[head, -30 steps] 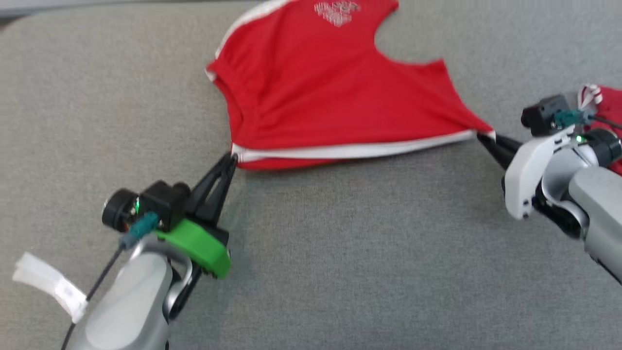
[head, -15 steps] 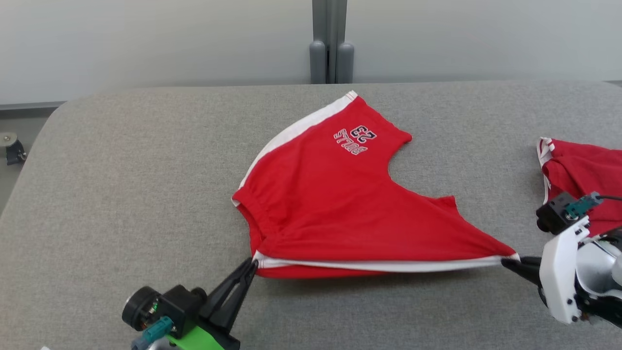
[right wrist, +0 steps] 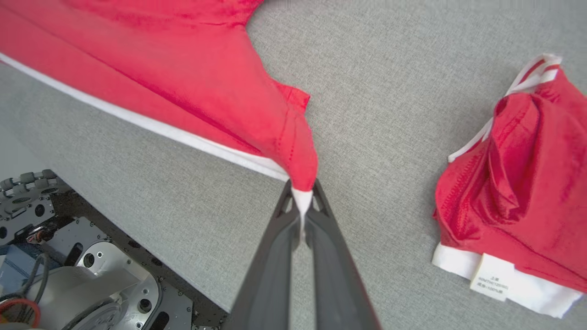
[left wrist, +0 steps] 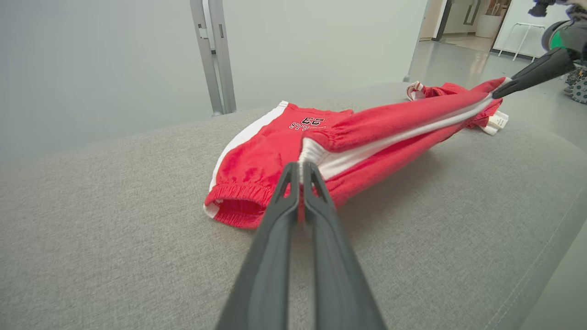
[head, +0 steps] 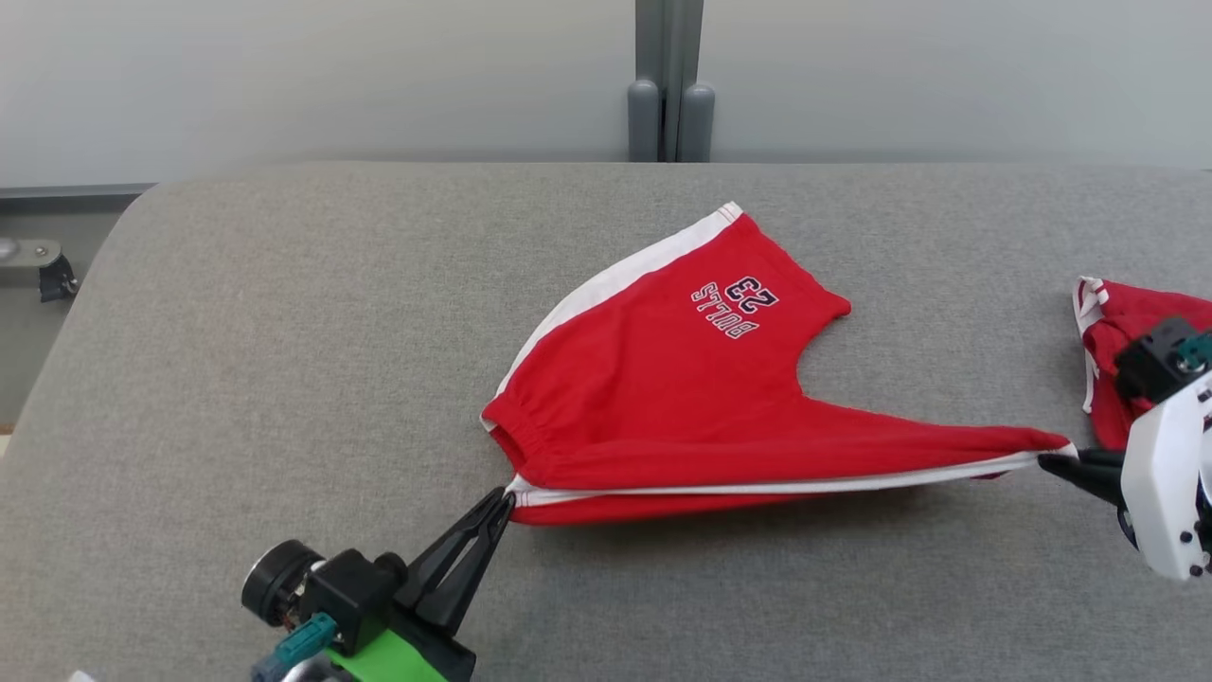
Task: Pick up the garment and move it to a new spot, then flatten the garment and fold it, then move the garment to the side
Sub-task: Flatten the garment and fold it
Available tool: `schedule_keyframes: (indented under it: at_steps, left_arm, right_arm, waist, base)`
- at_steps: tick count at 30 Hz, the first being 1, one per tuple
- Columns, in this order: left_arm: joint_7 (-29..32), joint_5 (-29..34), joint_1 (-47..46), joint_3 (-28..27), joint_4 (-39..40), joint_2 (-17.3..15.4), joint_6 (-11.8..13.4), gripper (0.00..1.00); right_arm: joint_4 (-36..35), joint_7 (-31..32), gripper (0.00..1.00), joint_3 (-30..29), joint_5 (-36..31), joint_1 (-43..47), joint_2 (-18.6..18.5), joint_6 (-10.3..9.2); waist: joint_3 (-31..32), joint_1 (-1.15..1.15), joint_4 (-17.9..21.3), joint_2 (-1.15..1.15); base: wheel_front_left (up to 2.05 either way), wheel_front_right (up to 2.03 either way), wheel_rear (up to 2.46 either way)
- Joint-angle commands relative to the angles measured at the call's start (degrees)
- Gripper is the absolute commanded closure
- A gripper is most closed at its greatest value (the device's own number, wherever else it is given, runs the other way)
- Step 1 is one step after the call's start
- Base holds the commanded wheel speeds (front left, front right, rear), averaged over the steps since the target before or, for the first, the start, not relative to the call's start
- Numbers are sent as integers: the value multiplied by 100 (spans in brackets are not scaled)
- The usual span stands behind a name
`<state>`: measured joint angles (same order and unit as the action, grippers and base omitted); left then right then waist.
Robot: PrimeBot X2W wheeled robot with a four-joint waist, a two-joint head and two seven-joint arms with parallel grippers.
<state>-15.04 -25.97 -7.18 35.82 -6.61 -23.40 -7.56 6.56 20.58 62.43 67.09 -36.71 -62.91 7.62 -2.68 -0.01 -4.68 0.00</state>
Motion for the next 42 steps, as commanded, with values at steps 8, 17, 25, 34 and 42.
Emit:
schedule_keyframes:
  at_steps: [8, 17, 25, 34, 42]
  left_arm:
    - [-15, 181, -695, -61, -189, 395, 17, 100]
    - [-15, 323, -1468, 65, -312, 980, 16, 100]
    - [-15, 401, -1930, 181, -577, 1359, 16, 100]
    - [-15, 420, -2288, 254, -915, 1705, 16, 100]
    - [-15, 455, -2455, 155, -1042, 1887, 16, 100]
  right_arm:
    - [250, 838, 100, -423, -378, -967, 305, -22]
    - [794, 1947, 100, -800, -557, -2022, 613, -20]
    - [1379, 2444, 100, -979, -908, -2766, 1086, -20]
    - [1889, 2663, 100, -909, -1312, -3298, 1318, -20]
    - [2355, 2517, 100, -886, -1670, -3677, 1483, -20]
  waist:
    - [-622, 1, -456, 0]
    - [-1391, 1, -1126, 0]
    - [-1804, 1, -1621, 0]
    - [-2103, 1, -1963, 0]
    - [-2383, 1, -2020, 0]
  base:
    - [0, 0, 0]
    - [0, 0, 0]
    - [0, 0, 0]
    - [0, 0, 0]
    - [0, 0, 0]
